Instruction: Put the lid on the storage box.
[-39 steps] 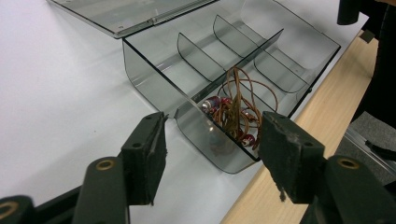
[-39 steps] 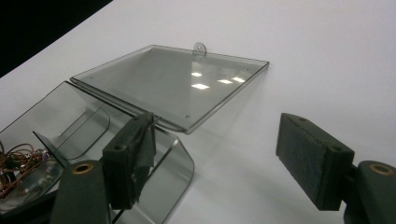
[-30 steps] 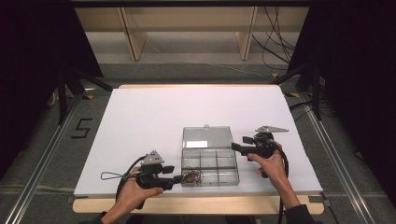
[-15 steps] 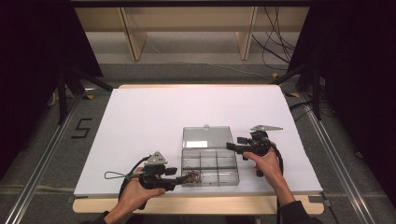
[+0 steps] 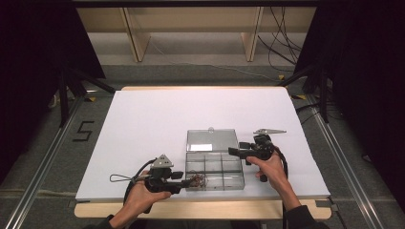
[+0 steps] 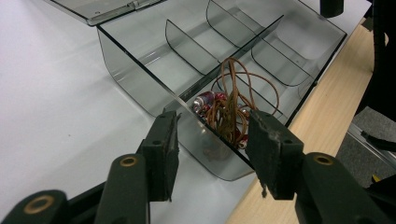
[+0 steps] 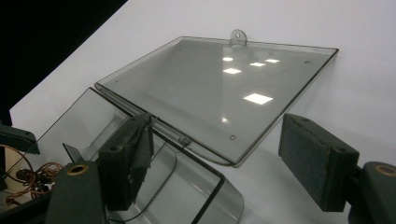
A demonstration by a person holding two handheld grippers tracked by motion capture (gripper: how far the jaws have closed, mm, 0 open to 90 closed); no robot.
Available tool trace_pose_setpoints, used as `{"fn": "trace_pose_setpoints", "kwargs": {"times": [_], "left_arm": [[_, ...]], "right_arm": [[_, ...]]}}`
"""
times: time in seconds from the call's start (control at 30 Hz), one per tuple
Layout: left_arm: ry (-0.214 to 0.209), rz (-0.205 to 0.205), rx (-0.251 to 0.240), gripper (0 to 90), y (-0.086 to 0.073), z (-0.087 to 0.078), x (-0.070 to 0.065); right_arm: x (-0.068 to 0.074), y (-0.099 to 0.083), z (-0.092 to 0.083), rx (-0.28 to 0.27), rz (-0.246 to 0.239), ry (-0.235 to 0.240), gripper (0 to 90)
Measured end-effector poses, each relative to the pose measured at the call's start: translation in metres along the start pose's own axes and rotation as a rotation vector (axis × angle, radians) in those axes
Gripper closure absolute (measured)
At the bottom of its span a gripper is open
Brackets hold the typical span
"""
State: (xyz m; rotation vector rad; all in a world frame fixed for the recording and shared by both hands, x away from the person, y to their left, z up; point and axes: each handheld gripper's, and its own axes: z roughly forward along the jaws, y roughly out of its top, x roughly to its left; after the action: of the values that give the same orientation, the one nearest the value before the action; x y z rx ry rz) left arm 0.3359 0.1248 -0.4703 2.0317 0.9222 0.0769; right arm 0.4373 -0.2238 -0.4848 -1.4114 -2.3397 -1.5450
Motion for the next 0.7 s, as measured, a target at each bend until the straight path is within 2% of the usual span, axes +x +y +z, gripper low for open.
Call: {"fn": "trace_pose_setpoints", "kwargs": {"times": [0.1,0.17,0.27,0.37,0.5,0.53,0.57,0.6,0.67,0.7], "left_arm": [[0.002,0.000,0.005,53.1,0.0004,0.0014,0.0001],[0.008,0.007,0.016,53.1,0.0007,0.0022,0.0009],[0.003,-0.022,0.007,53.0,0.0007,0.0043,-0.0012],[0.000,-0.005,0.010,53.1,0.0015,0.0055,-0.0001],[0.004,-0.013,0.020,52.9,0.0014,0.0077,0.0004],[0.003,-0.012,0.021,52.9,0.0015,0.0081,0.0008],[0.010,-0.011,0.023,52.9,0.0016,0.0083,0.0010],[0.006,-0.022,0.020,52.9,0.0013,0.0093,0.0006],[0.008,-0.025,0.027,52.8,0.0012,0.0099,0.0007],[0.008,-0.012,0.031,52.7,0.0018,0.0097,0.0014]], "right_arm": [[0.0002,-0.0001,0.0008,0.001,-0.011,0.002,27.3],[0.0008,-0.0002,0.0013,0.003,-0.002,0.004,26.8],[0.0015,-0.0003,0.0014,0.017,-0.010,0.023,26.1],[0.0028,-0.0007,0.0025,0.021,0.008,0.003,25.3],[0.0016,-0.0011,0.0033,0.030,-0.012,0.002,24.9],[0.0037,-0.0015,0.0033,0.035,0.017,0.019,24.7],[0.0012,-0.0012,0.0047,0.029,-0.022,-0.009,24.5],[0.0012,-0.0011,0.0049,0.029,-0.021,-0.010,24.5],[0.0007,-0.0011,0.0042,0.032,-0.014,0.004,24.6],[0.0030,-0.0015,0.0040,0.033,0.019,0.014,24.6]]}}
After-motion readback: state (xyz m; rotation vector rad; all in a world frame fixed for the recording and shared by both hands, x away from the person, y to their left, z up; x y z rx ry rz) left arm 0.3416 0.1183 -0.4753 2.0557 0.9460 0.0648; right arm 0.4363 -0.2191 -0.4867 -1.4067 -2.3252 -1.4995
